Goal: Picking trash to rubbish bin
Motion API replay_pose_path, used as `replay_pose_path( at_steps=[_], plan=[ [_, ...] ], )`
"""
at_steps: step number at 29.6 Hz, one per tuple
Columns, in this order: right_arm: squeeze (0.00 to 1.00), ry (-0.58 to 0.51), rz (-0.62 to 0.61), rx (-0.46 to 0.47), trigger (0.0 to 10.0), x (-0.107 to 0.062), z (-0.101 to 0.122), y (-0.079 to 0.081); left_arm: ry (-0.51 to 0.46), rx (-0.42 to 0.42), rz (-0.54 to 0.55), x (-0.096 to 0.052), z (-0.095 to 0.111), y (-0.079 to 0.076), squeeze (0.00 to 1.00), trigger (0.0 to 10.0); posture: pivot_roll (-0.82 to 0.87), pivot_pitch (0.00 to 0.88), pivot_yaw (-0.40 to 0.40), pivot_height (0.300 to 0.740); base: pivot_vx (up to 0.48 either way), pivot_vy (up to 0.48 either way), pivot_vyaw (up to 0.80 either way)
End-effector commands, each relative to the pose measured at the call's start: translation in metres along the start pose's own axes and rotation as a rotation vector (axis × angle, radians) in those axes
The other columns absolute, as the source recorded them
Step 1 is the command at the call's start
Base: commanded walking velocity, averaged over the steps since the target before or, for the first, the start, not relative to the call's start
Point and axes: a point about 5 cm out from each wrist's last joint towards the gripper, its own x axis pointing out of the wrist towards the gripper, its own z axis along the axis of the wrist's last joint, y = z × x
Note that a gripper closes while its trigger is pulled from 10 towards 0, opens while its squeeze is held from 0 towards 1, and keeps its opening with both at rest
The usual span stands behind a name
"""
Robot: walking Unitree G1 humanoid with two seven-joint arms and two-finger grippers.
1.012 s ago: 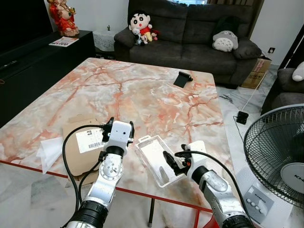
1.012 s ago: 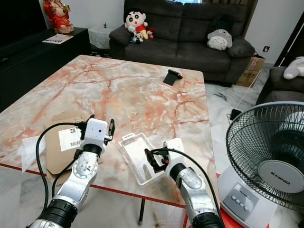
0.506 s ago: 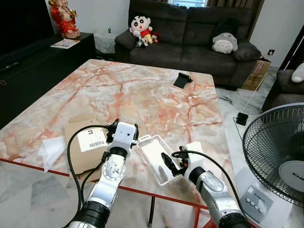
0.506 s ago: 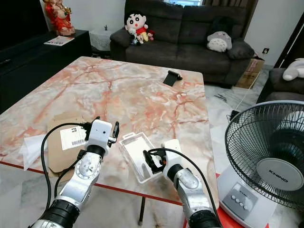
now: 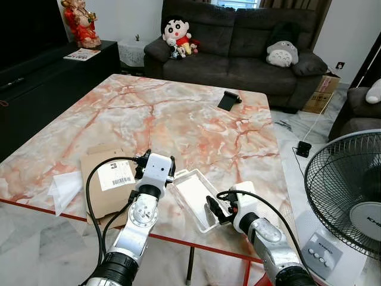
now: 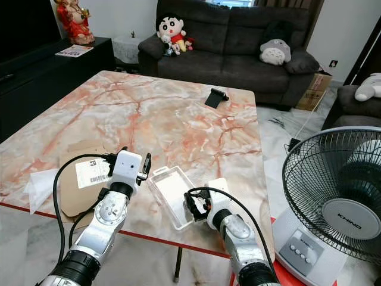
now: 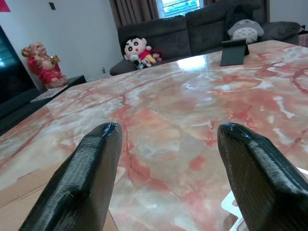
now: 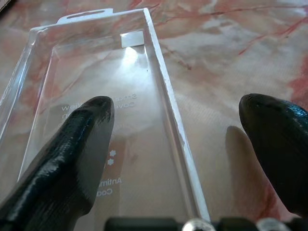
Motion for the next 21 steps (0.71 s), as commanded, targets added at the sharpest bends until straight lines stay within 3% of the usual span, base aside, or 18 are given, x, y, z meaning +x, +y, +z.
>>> replay_pose_path(
  at_steps=[1,2,3,21],
  plan=[
    [0.0,-0.013,-0.016,0.015,10.0,0.0012,0.0039,-0.0031,0.007,0.001,-0.023,0.0018,0.0012,-0.0041,0.0,10.0,-0.07,0.004,-0.074,0.74,0.0,0.0,0.0],
    [0.0,-0.014,-0.016,0.017,2.1,0.0013,0.0042,-0.0034,0.008,0.001,-0.026,0.0016,0.001,-0.0045,0.0,10.0,-0.07,0.008,-0.073,0.74,0.0,0.0,0.0],
    [0.0,-0.016,-0.015,0.018,0.0,0.0013,0.0044,-0.0038,0.01,0.001,-0.028,0.0012,0.0008,-0.0048,0.0,10.0,-0.07,0.008,-0.073,0.74,0.0,0.0,0.0],
    [0.0,-0.037,-0.022,0.027,0.0,0.0017,0.0087,-0.0071,0.011,0.006,-0.028,0.0017,0.0011,-0.0004,0.0,10.0,-0.06,0.028,-0.065,0.74,0.0,0.0,0.0]
  ],
)
